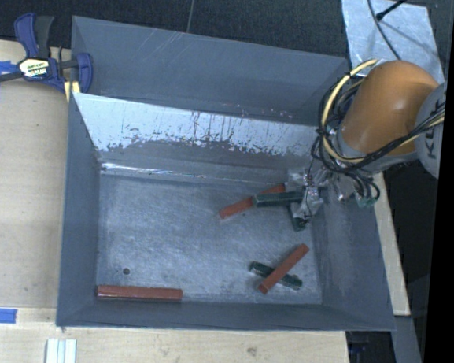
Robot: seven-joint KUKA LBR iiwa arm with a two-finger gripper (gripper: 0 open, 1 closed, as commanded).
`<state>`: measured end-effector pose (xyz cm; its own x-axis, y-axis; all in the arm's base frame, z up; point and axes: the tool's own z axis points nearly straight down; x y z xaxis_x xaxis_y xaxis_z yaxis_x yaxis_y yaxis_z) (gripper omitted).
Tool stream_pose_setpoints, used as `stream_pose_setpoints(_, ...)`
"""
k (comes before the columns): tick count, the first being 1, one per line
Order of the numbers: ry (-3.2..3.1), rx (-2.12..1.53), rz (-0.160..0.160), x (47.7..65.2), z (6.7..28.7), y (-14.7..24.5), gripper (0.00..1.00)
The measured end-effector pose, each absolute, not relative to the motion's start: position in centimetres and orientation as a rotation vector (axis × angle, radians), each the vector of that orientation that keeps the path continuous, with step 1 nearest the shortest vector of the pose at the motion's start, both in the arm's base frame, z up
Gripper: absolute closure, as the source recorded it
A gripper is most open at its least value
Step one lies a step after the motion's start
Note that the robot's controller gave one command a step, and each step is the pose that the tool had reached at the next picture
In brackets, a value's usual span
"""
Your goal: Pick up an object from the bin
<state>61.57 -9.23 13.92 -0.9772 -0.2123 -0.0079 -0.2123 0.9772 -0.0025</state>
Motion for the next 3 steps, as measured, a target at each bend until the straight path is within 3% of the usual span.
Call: stream_pose_setpoints(3, 3.114, -0.324, -0.003, 62.1, 17.4, -9.3, 1.0)
